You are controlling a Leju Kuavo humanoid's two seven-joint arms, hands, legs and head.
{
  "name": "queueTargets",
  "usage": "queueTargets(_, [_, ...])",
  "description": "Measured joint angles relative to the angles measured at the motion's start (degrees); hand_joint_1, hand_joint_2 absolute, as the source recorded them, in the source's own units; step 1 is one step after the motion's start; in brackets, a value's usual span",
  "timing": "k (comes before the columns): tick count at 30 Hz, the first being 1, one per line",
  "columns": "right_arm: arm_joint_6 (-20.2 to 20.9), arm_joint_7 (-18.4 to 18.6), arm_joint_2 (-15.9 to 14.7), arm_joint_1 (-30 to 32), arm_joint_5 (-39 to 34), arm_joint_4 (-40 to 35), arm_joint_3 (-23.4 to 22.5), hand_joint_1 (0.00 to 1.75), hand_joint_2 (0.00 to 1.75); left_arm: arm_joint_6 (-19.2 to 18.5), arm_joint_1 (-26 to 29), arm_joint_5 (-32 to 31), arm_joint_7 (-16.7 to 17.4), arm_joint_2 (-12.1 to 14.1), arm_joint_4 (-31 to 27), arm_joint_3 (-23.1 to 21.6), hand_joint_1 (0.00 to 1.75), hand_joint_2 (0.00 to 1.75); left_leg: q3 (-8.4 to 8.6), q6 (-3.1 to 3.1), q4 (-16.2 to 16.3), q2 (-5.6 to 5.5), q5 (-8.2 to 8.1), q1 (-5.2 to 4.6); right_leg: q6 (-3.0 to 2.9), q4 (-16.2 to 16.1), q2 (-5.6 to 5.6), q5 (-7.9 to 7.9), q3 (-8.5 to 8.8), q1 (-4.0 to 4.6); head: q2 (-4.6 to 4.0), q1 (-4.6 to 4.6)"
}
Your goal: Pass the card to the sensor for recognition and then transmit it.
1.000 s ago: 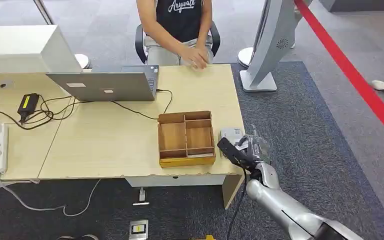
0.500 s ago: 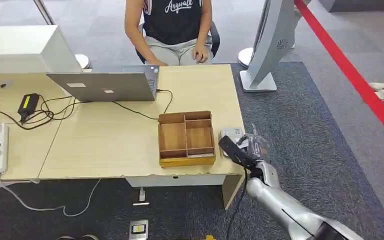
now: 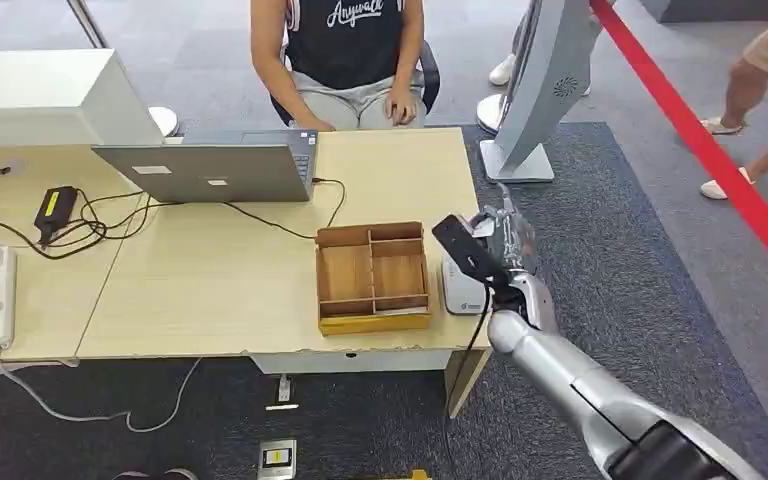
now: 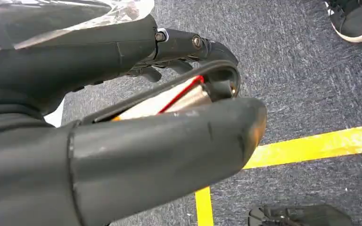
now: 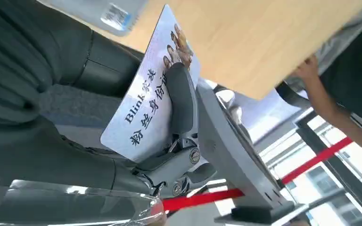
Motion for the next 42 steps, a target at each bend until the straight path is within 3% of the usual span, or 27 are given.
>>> queueTargets(7, [1.8,2.9,-1.0,-3.7,4.7,-4.9,0.5,1.75,1.75,-0.2,0.0,-0.5,0.0,0.0,0.0,0.0,0.00,0.00,0.00,0.00,0.0,0.00,0.00,0.00,0.00,0.0,0.00,0.00,0.00,0.00,0.02,-0.02])
queueTargets(12, [5.7,4.6,-0.8,-6.3,7.5,-6.3,1.7,1.75,1.75,-0.3,-0.1,-1.1,0.0,0.0,0.0,0.0,0.00,0.00,-0.03,0.00,0.0,-0.01,0.00,0.01,0.00,0.0,0.00,0.00,-0.05,0.01,0.02,-0.02])
queueTargets(23, [6.4,4.8,-0.4,-8.1,7.9,-6.8,3.7,1.75,1.75,-0.5,-0.1,-1.3,0.0,0.0,0.0,0.0,0.00,0.00,-0.07,0.00,0.0,-0.02,0.00,0.02,0.00,0.0,0.00,0.00,-0.05,0.02,0.02,0.00])
queueTargets(25, [8.0,4.8,-0.3,-8.7,8.1,-6.7,4.2,1.75,1.75,-0.6,-0.1,-1.6,0.0,0.0,0.0,-0.1,0.00,0.00,-0.10,0.00,0.0,-0.04,0.00,0.02,0.00,0.0,0.00,0.01,-0.06,0.02,0.00,0.00])
queueTargets(31, [13.9,4.6,3.0,-13.3,10.1,-3.6,7.6,1.75,1.75,-1.1,-0.2,-2.6,0.0,0.1,0.0,-0.8,0.00,0.00,-0.12,-0.03,0.0,-0.02,0.02,0.09,-0.03,0.0,0.00,0.02,-0.13,0.10,0.02,-0.02])
queueTargets(38, [14.2,4.7,3.5,-14.0,10.1,-2.9,8.0,1.75,1.75,-1.1,-0.2,-2.7,0.0,0.1,0.0,-0.9,0.00,0.00,-0.12,-0.03,0.0,-0.01,0.02,0.10,-0.03,0.0,0.00,0.02,-0.13,0.11,0.02,-0.02])
queueTargets(40, [15.0,5.7,4.7,-15.6,11.1,-1.5,8.7,1.75,1.75,-1.4,-0.2,-3.1,0.1,0.1,0.0,-1.1,0.00,0.00,-0.14,-0.03,0.0,-0.02,0.03,0.12,-0.04,0.0,0.00,0.02,-0.13,0.13,0.00,0.00])
queueTargets(42, [16.5,8.4,7.9,-19.9,13.0,3.2,10.9,1.75,1.75,-1.9,-0.3,-3.6,0.4,0.3,0.0,-1.5,0.00,0.00,-0.17,-0.04,0.0,-0.02,0.02,0.13,-0.04,0.0,0.00,0.02,-0.15,0.13,0.02,0.00])
